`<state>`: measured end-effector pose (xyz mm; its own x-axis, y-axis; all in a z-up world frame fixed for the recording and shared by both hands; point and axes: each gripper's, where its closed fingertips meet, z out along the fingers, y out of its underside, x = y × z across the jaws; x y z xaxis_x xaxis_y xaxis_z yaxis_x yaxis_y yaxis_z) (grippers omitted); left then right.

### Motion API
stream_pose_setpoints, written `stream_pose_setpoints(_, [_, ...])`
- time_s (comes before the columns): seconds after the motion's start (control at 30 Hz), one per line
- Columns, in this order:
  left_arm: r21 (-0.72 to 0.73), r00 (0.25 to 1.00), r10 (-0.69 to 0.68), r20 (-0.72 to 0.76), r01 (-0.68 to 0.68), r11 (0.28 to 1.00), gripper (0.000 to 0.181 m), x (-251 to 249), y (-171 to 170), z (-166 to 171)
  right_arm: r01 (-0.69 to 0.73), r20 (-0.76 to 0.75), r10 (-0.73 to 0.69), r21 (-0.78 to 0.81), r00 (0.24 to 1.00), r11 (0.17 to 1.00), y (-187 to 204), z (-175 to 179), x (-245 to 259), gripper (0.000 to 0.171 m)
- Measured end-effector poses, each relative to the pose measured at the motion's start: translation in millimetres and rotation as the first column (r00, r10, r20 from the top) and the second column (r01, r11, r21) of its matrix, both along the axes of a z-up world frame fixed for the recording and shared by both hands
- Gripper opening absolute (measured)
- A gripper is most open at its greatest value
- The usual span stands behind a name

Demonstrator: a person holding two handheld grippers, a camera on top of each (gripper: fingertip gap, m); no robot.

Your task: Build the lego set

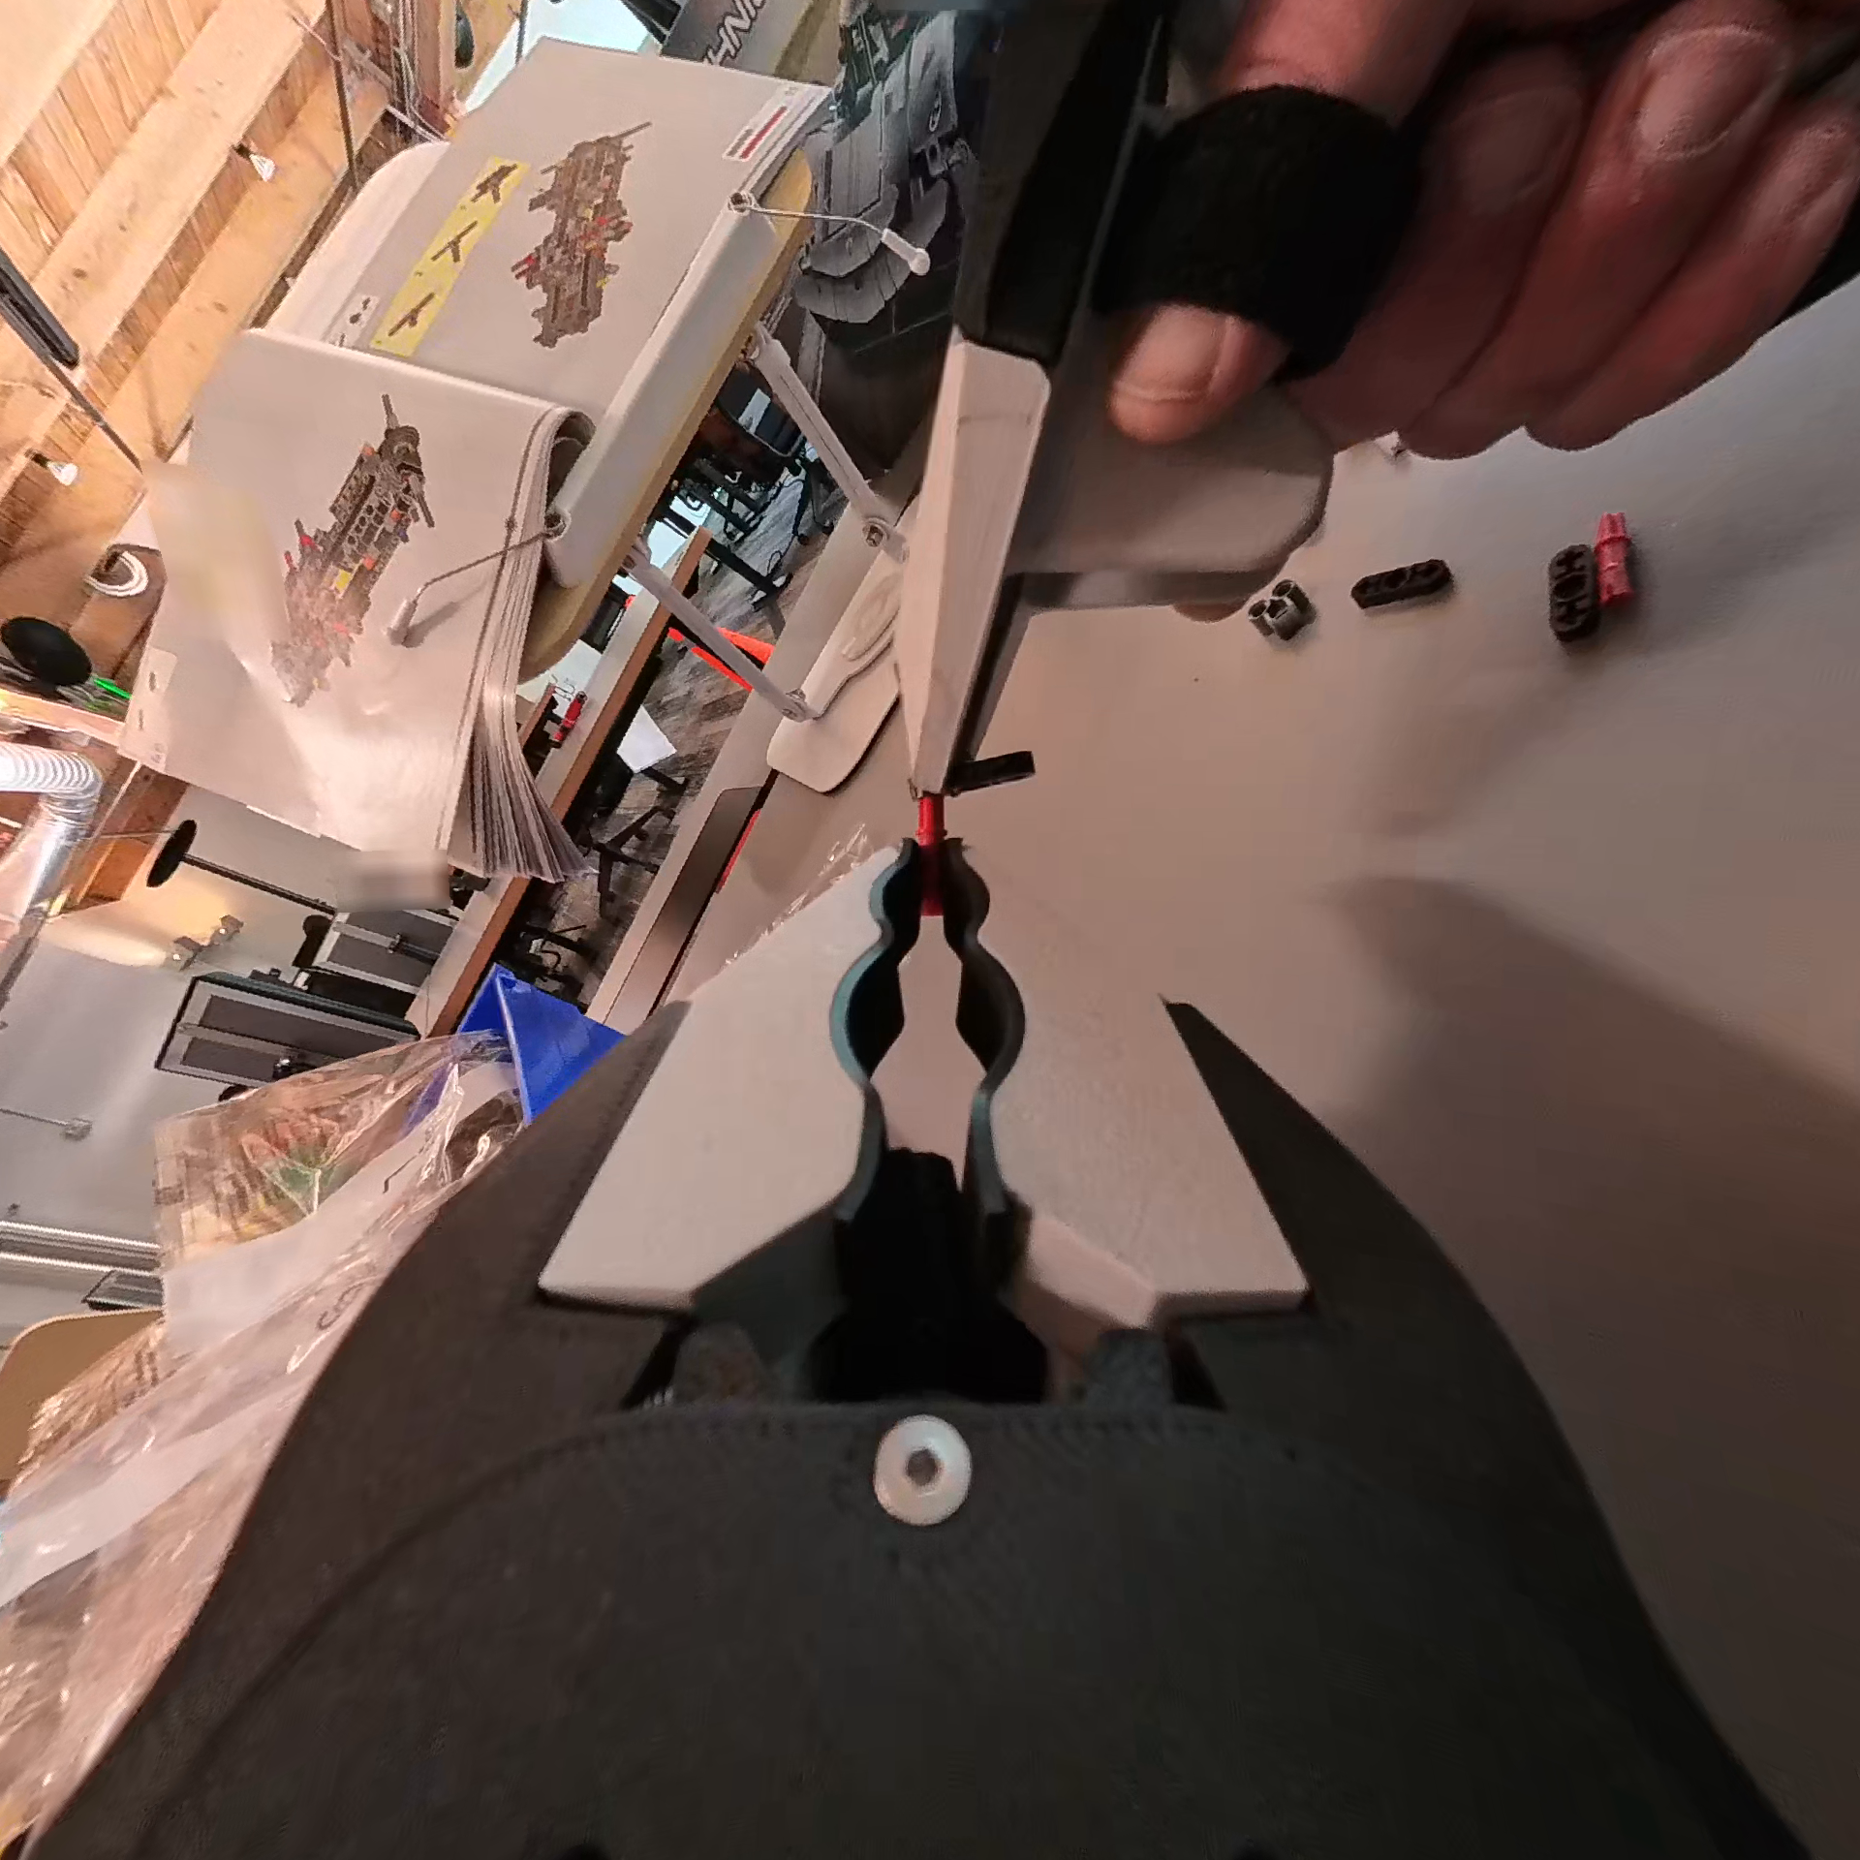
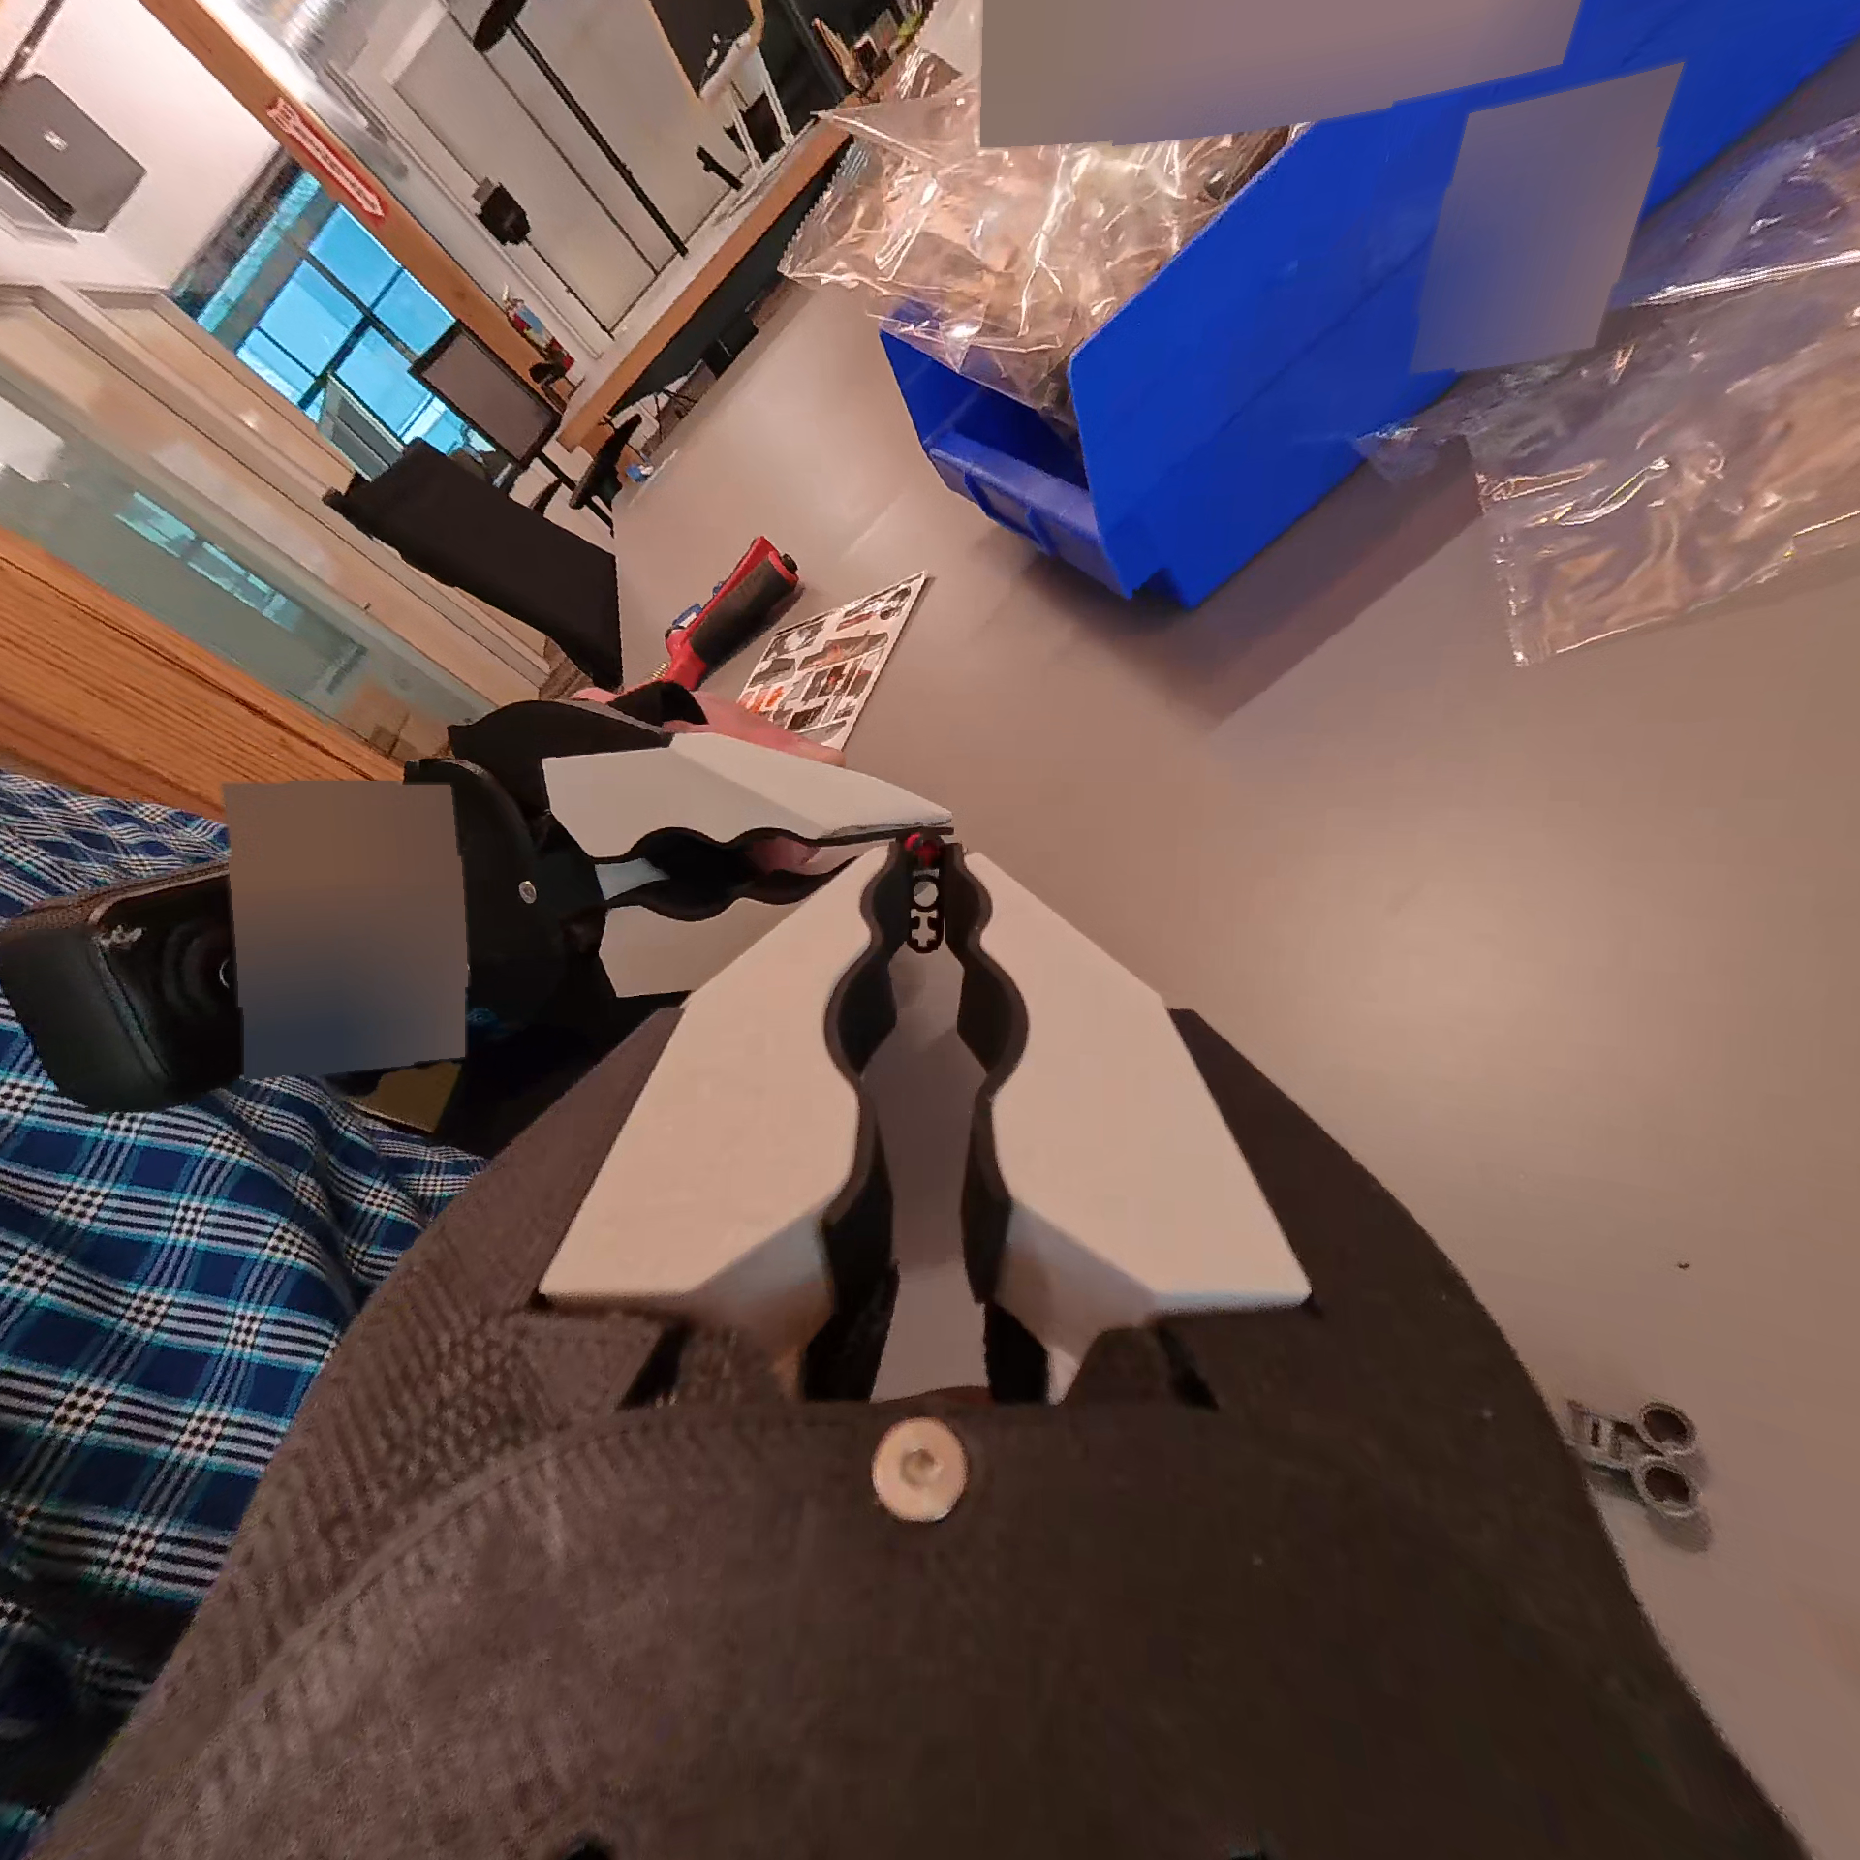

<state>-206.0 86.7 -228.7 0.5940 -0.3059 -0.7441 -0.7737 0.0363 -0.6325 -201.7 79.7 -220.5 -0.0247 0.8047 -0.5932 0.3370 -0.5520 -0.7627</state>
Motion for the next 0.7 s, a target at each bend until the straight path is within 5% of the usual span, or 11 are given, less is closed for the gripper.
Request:
stream_pose_setpoints(0.47, [-0.019,0.988,0.034,0.149,-0.032,0.999,0.002,-1.9,1.5,11.0,0.104,-0.11,-0.103,-0.006,0.989,0.995,1.2,12.5,-3.8,0.004])
stream_pose_setpoints(0.7, [0.001,0.996,0.032,0.088,-0.032,0.999,0.001,-1.7,0.8,11.3,0.064,-0.08,-0.062,0.02,0.995,0.998,-1.5,13.6,-3.9,0.004])
